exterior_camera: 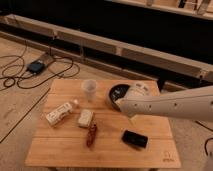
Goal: Knock the eraser over
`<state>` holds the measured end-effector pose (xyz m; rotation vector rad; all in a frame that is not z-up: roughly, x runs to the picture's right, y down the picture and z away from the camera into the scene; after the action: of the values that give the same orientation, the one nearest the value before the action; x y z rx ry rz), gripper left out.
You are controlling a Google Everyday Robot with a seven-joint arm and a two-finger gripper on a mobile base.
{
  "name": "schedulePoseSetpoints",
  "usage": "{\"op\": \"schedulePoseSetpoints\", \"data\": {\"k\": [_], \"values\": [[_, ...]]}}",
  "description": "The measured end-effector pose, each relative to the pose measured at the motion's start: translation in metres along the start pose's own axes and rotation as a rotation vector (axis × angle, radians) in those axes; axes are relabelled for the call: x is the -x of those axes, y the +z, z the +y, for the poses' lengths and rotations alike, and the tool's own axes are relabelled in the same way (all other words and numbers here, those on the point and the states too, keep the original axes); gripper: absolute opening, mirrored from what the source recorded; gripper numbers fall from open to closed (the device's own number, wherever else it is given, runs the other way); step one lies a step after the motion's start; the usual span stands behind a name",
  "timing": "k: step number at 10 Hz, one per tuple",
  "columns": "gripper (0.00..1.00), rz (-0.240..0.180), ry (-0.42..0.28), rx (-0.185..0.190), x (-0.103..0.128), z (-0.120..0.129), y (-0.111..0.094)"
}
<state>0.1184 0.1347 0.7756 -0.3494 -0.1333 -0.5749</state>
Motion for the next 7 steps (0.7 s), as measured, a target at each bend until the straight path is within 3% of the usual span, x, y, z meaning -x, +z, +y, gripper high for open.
{"op": "schedulePoseSetpoints", "data": {"k": [2, 7], "values": [[0.80, 0.023, 0.022, 0.012, -0.0141, 0.0111, -0.0071], [0.80, 0.021, 0.019, 0.009, -0.0120, 0.0085, -0.0070]]}}
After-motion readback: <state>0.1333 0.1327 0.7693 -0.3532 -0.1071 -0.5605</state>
